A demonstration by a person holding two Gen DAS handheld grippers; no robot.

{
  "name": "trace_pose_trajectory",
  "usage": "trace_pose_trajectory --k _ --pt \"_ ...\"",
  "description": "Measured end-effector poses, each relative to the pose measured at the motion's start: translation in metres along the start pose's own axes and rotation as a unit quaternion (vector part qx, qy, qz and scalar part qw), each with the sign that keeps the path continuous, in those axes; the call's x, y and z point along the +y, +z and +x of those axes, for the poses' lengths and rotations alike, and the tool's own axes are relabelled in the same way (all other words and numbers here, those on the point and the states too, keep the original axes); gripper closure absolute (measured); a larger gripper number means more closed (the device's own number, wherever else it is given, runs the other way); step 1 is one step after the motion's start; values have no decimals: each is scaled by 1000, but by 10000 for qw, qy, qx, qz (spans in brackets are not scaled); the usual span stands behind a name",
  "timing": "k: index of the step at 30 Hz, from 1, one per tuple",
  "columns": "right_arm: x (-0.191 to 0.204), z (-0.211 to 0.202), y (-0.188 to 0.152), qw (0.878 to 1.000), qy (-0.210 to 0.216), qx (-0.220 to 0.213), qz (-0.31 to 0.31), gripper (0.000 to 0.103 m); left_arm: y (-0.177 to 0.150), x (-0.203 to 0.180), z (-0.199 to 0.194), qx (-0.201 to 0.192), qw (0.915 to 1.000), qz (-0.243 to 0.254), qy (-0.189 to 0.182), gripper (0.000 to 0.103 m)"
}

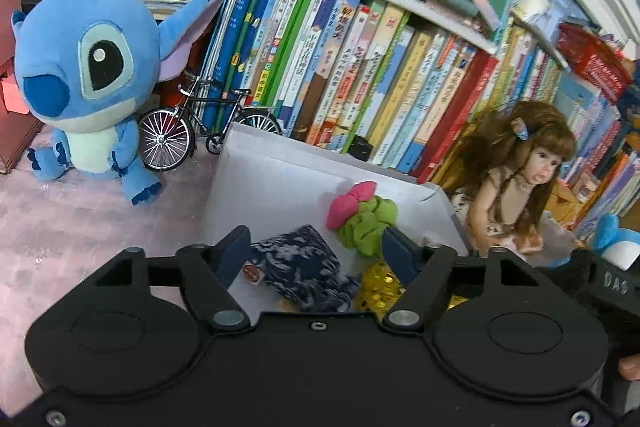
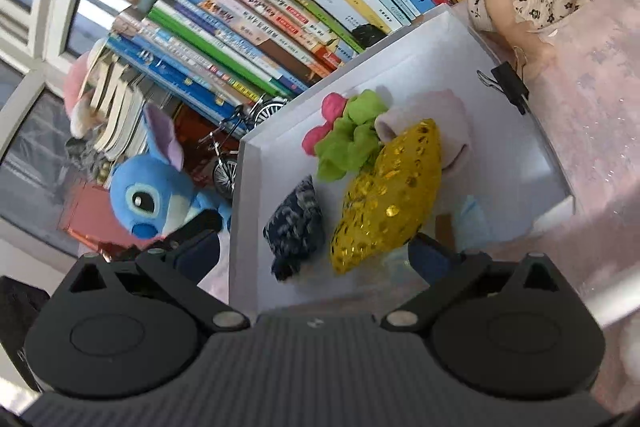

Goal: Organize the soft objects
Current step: 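Open both grippers to drop the pouch and bow into the white box, then move both tools back over the pipe frame items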

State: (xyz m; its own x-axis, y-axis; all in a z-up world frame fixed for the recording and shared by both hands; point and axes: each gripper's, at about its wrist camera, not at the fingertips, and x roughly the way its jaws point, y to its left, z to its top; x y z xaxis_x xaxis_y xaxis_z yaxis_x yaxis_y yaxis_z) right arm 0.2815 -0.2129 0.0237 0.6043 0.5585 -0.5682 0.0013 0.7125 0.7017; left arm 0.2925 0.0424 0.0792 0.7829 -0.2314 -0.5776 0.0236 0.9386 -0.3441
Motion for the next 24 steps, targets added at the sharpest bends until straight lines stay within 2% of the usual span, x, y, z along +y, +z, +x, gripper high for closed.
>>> trace_pose_trajectory --k 7,13,24 --pt "19 -29 -20 9964 -71 -189 -820 0 -12 -6 -35 -175 9994 187 -226 27" --pt "38 -53 -44 9856 -200 -407 -1629 0 -26 -13 -63 -318 9980 435 -333 26" --pt "42 -94 -76 9716 -188 -981 -2147 0 -60 -19 -112 -651 9939 725 -516 22"
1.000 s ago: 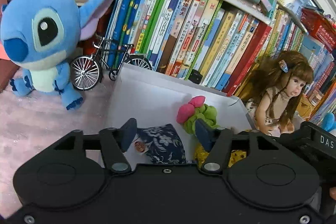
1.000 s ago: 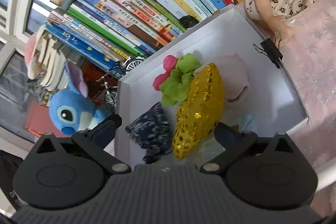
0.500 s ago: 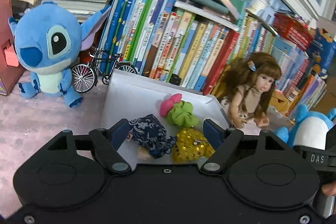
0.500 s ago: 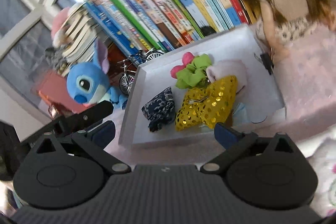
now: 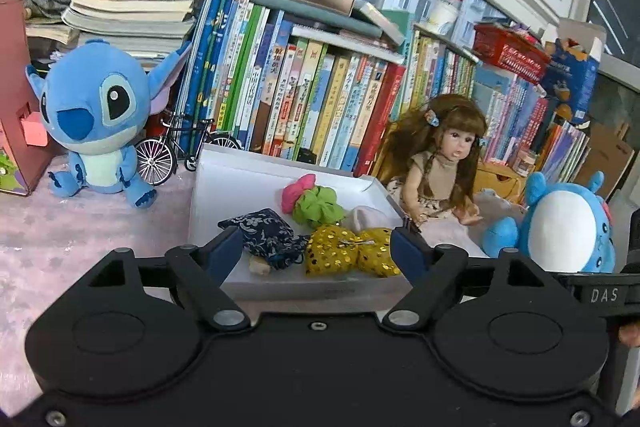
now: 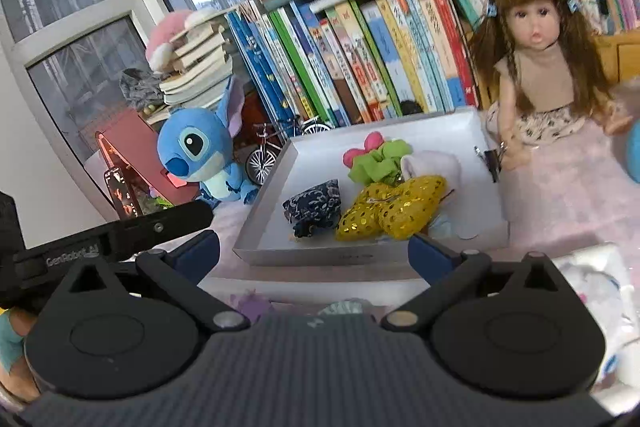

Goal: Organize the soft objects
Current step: 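Move both tools back over the pipe frame items, then grasp the purple fluffy ball with the left gripper while the right gripper reaches the white translucent block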

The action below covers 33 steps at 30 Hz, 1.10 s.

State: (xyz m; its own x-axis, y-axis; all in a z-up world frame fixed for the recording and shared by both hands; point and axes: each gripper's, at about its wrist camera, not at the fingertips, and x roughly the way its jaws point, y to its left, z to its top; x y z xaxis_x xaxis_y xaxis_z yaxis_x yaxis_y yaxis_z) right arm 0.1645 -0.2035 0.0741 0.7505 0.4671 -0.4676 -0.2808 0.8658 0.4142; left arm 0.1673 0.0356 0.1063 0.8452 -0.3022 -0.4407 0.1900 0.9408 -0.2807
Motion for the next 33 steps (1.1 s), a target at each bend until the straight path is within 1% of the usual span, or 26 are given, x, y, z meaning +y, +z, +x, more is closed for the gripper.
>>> trace_pose_trajectory --k 3,8,14,18,28,33 --pt "1 -11 -8 9998 -99 -151 -110 0 -9 -6 -15 -150 9998 106 -115 18" --pt "3 -27 -24 9983 -281 -365 -351 0 -25 -17 -35 -316 9986 379 -195 17" --pt "8 -41 -43 9947 -504 -523 -728 0 -43 -23 -49 -393 9977 516 -205 16" --pt "7 -49 -54 9928 -607 -659 -791 0 -55 -24 -55 -432 9970 623 -134 15" --pt "7 -60 -83 9869 -889 -869 -1029 0 -83 -22 -53 -344 9977 590 50 15" --pt "7 -66 -98 9865 -912 -867 -1045 0 -93 -17 -46 -184 9984 519 139 15"
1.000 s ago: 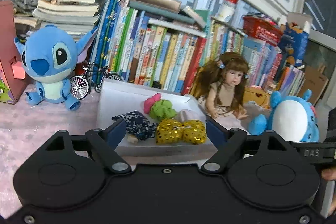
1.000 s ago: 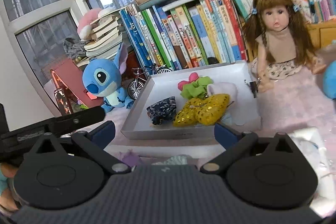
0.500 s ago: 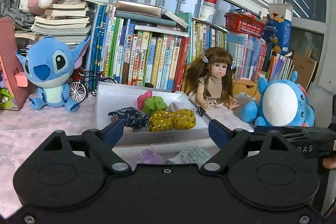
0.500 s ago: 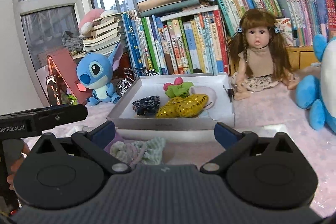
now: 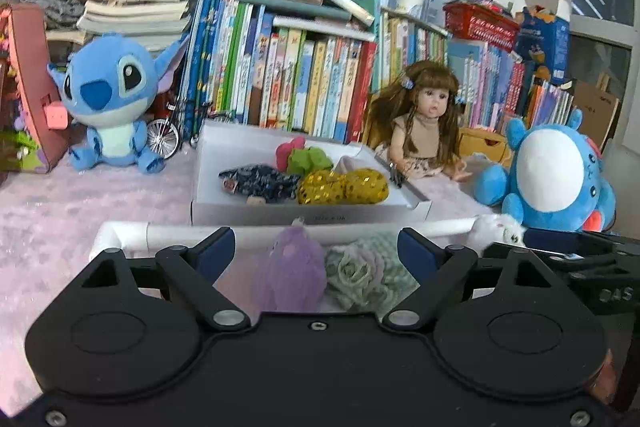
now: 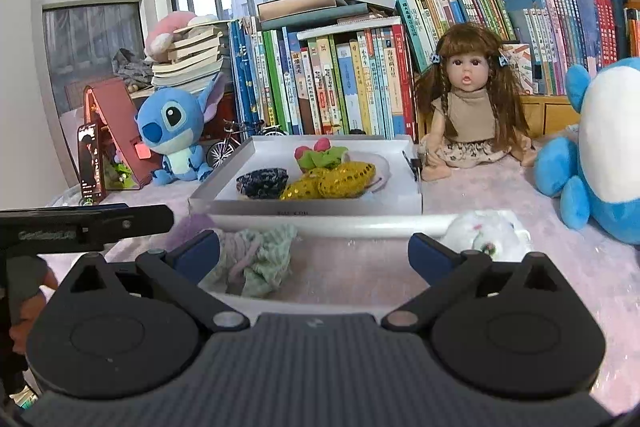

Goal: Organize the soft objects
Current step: 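Grasp the purple fluffy ball with the left gripper while the right gripper reaches the white translucent block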

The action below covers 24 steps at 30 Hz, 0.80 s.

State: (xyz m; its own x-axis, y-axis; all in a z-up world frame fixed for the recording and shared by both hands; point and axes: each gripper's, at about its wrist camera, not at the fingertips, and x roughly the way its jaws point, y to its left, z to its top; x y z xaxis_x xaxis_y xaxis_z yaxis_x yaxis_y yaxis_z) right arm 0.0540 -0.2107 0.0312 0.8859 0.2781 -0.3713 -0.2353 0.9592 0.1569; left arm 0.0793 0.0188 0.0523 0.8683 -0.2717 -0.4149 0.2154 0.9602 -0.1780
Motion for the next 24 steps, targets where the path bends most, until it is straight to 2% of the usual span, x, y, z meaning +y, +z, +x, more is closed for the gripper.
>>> trace_pose_trajectory --k 4,7,8,9,11,12,19,24 --pt "6 -9 -10 10000 61 -30 -69 0 -4 6 9 163 9997 -161 95 16" --pt "13 -15 -17 9998 140 -35 -171 0 -7 11 14 253 9991 -310 128 20" --pt "15 -17 -20 9996 172 -28 -201 0 -8 13 16 300 9988 -365 108 25" --pt "18 -19 -23 9995 205 -23 -235 0 -8 14 18 355 9985 -410 81 36" --pt "22 -20 -27 9994 230 -6 -272 0 -9 16 22 479 9975 -511 28 49" --pt "24 -20 -29 9994 234 18 -268 0 -10 17 24 525 9971 -542 29 53" --pt "35 -19 -46 9988 348 228 -253 0 -12 12 34 556 9972 -462 209 55" --pt "44 -21 -52 9984 321 245 -384 7 -12 10 38 538 9970 -438 355 55"
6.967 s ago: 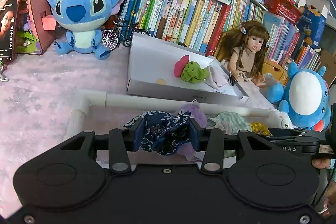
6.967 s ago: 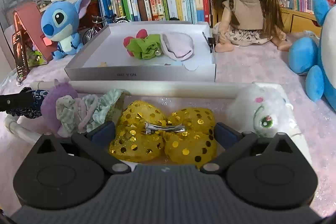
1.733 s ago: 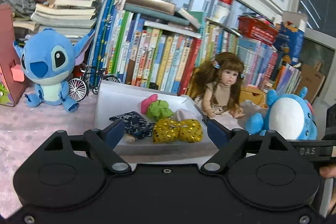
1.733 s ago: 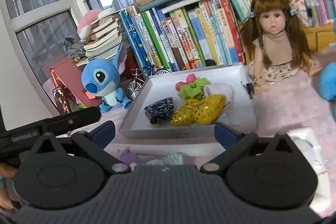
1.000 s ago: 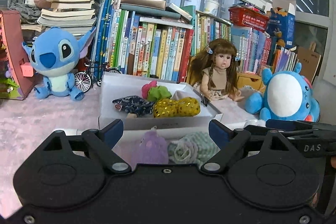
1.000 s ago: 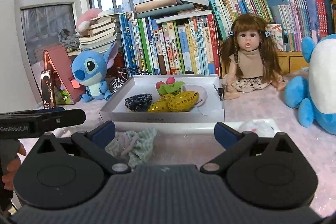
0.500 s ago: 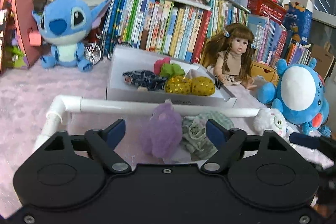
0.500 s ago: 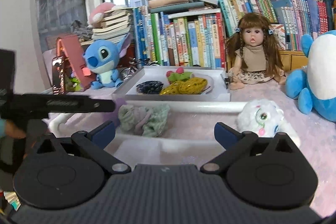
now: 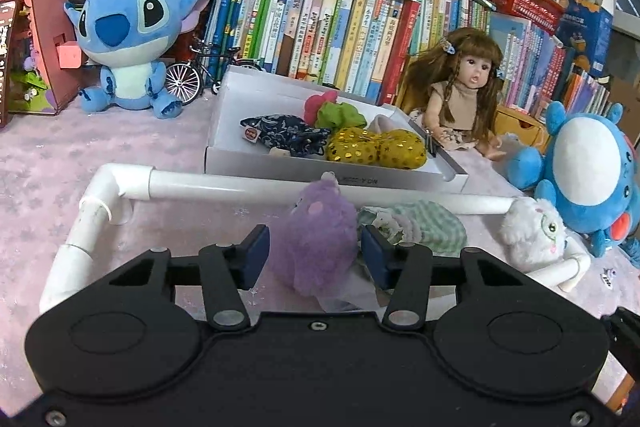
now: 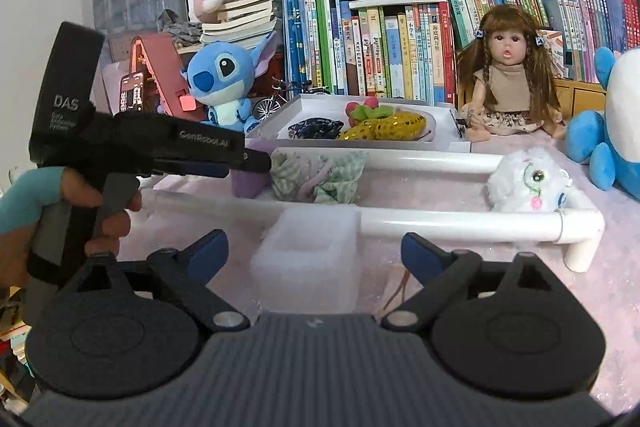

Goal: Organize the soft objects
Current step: 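Grasp the purple fluffy ball with the left gripper while the right gripper reaches the white translucent block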

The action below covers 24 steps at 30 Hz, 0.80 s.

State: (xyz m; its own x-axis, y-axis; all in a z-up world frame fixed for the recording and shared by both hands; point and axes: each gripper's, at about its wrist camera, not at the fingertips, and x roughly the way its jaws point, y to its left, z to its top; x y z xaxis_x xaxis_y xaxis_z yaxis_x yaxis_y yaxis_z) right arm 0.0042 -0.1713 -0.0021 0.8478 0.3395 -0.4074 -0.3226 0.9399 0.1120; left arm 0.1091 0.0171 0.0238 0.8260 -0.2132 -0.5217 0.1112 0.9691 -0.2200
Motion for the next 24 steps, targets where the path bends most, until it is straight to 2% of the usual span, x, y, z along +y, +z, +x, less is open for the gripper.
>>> trace_pose_trajectory --k 9,12,14,16,18,24 --pt "0 1 -7 9996 35 160 243 22 1 2 9 61 9999 -47 110 50" --pt "1 2 -8 9995 9 196 266 32 1 2 12 104 9998 -96 125 49" --pt "1 3 -8 9994 -36 201 294 43 2 3 14 144 9997 -131 119 49" --pt "0 3 -7 9993 -46 198 325 48 2 3 16 157 9997 -157 87 51" --pt "1 3 -6 9992 -60 180 341 50 3 2 16 154 9998 -156 2 70" --pt "2 -4 -1 9994 -147 -16 300 52 6 -4 9 66 9999 -25 -102 72"
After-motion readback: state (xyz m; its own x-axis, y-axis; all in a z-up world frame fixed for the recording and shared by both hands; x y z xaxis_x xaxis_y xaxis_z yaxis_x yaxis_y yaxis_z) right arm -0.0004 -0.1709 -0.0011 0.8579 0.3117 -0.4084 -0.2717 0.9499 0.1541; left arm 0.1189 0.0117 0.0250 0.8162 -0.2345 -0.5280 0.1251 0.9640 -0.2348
